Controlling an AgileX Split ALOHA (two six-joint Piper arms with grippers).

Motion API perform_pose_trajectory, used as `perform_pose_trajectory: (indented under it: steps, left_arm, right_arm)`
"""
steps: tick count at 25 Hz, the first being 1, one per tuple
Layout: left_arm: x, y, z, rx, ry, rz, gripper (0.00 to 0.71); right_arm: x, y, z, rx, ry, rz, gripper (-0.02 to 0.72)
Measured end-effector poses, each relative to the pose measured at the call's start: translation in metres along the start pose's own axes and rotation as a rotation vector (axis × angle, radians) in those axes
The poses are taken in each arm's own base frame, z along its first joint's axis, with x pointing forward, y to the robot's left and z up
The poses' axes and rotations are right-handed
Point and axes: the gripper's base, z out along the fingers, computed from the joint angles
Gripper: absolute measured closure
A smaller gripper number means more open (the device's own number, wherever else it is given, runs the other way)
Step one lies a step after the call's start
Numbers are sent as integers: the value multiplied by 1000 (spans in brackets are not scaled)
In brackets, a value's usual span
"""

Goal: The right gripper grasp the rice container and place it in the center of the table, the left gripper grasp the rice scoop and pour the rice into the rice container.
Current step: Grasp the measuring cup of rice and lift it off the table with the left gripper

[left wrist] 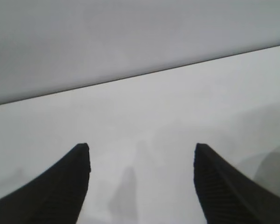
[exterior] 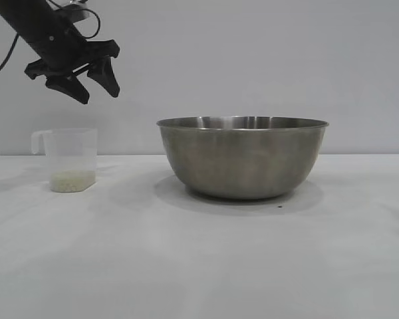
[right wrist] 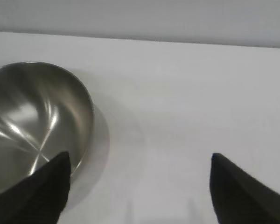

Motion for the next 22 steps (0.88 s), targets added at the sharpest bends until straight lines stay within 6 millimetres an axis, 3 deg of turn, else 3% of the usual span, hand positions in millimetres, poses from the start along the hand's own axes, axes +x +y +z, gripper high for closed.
perform_pose_trajectory:
  steps: [7, 12, 22]
  left_arm:
    - [0, 0, 0, 0, 0, 0, 252]
    - [0, 0, 0, 1, 0, -1, 252]
    - [0, -1, 0, 8, -4, -20, 252]
  right_arm:
    - [39, 28, -77, -62, -82, -25, 178]
    - [83, 33, -101, -26, -27, -17, 178]
    - [125, 34, -148, 109, 47, 17, 178]
